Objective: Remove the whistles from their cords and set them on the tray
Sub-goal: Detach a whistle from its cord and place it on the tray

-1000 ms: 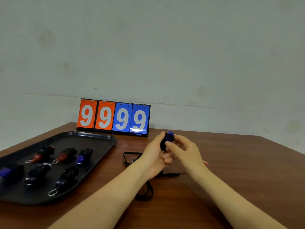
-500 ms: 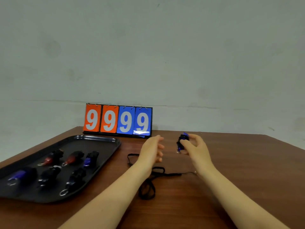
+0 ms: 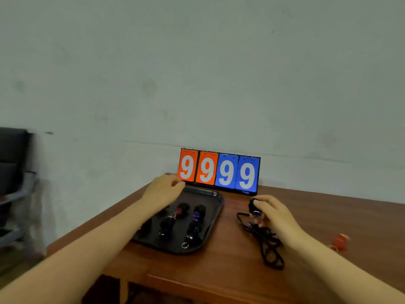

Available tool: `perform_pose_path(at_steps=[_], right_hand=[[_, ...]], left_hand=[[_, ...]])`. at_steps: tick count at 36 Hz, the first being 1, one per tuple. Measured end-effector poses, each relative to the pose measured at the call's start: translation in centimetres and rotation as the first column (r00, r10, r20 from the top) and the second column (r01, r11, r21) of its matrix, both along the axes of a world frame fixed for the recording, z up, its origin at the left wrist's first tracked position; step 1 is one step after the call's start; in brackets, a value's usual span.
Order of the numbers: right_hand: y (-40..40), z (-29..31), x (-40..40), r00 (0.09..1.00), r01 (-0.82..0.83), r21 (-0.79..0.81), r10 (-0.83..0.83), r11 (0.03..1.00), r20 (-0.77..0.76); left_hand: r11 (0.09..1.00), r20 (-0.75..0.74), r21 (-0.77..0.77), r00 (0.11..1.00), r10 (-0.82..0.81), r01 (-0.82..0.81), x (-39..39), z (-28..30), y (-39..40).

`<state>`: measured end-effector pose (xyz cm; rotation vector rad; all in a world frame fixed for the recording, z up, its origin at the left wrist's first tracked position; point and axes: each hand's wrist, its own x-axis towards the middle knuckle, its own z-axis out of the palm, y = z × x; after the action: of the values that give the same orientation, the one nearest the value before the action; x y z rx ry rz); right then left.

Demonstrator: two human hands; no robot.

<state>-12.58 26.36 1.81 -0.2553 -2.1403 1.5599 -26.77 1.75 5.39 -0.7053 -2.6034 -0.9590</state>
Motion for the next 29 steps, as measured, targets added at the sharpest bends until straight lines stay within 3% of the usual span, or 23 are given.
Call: perform_pose_path(at_steps=[3, 8, 11, 15, 23, 29], right_hand=[[-3.1, 0.6, -2.6, 1.0, -0.027, -0.046, 0.027, 0.999, 0.001], [-7.4, 1.6, -7.6, 0.999, -0.038, 0.005, 0.038, 0.999, -0.012], [-8.8, 1.8, -10.8, 1.0, 0.011, 0.042, -0.011, 0.999, 0.018], [-10.5, 2.0, -15.2, 0.999, 0.024, 0.042, -0.026, 0.999, 0.046], [-14.0, 0.8, -23.2, 0.968, -0.093, 0.357, 0.0, 0.929, 0.252], [-14.1, -0.7, -26.3, 0.95, -0.071, 0.406, -0.062, 0.911, 0.307]], left_hand=[[0.99, 0.0, 0.004, 0.99, 0.141, -0.141, -2.5, -1.2, -6.1], [0.963, 0.176, 0.022, 0.949, 0.262, -0.27, -6.3, -4.4, -11.8], [0.976, 0.261, 0.031, 0.944, 0.201, -0.217, -7.2, -6.1, -12.8], [0.984, 0.221, 0.043, 0.963, 0.157, -0.171, -7.7, -7.4, -13.0], [0.992, 0.202, 0.051, 0.974, 0.103, -0.116, -9.4, -8.6, -13.7], [0.992, 0.173, 0.009, 0.978, 0.119, -0.123, -10.3, -9.0, -13.3]])
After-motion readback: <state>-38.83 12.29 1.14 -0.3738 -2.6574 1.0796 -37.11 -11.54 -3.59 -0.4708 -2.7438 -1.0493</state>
